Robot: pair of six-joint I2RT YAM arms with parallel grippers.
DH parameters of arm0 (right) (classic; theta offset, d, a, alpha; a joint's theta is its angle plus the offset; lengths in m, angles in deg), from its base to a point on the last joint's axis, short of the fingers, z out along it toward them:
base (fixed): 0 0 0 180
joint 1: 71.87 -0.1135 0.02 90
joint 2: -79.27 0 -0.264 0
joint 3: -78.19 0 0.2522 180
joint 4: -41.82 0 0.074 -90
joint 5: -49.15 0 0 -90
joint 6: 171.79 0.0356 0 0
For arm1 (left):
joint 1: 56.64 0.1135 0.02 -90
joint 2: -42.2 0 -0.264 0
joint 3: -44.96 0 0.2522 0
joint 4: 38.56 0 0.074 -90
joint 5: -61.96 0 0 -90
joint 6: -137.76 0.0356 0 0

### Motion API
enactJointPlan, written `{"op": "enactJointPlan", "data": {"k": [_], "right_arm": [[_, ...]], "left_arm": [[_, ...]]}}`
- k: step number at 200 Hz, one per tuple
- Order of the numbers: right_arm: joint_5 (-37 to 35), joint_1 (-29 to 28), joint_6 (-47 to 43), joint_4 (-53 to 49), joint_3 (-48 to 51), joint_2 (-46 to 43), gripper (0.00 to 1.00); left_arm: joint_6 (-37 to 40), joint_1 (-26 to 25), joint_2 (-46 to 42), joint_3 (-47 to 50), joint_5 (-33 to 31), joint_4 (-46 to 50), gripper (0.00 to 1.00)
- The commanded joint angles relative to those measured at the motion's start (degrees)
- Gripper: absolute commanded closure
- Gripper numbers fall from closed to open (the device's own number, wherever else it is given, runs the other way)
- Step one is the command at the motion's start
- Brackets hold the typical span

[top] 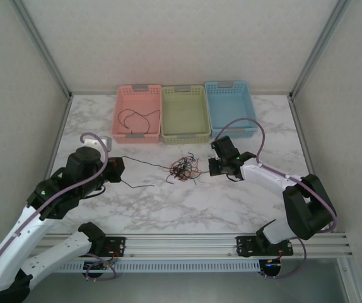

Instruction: Untangle the cables

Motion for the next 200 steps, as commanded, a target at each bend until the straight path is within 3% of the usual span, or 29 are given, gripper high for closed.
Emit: {"op": "enactJointPlan", "data": {"k": [1,200], "right_arm": [[-3.4,0.8,0.9,-2.5,-0.2,0.9,1.00],[-4.2,2.5,1.4,-3.9,-0.8,1.5,1.00]], "left_arm": [[1.0,0.7,-0.6,-1.9,-3.1,1.9,1.00],[6.8,0.7,-2.8,-14.6,-16.6,10.5,1.00]]}}
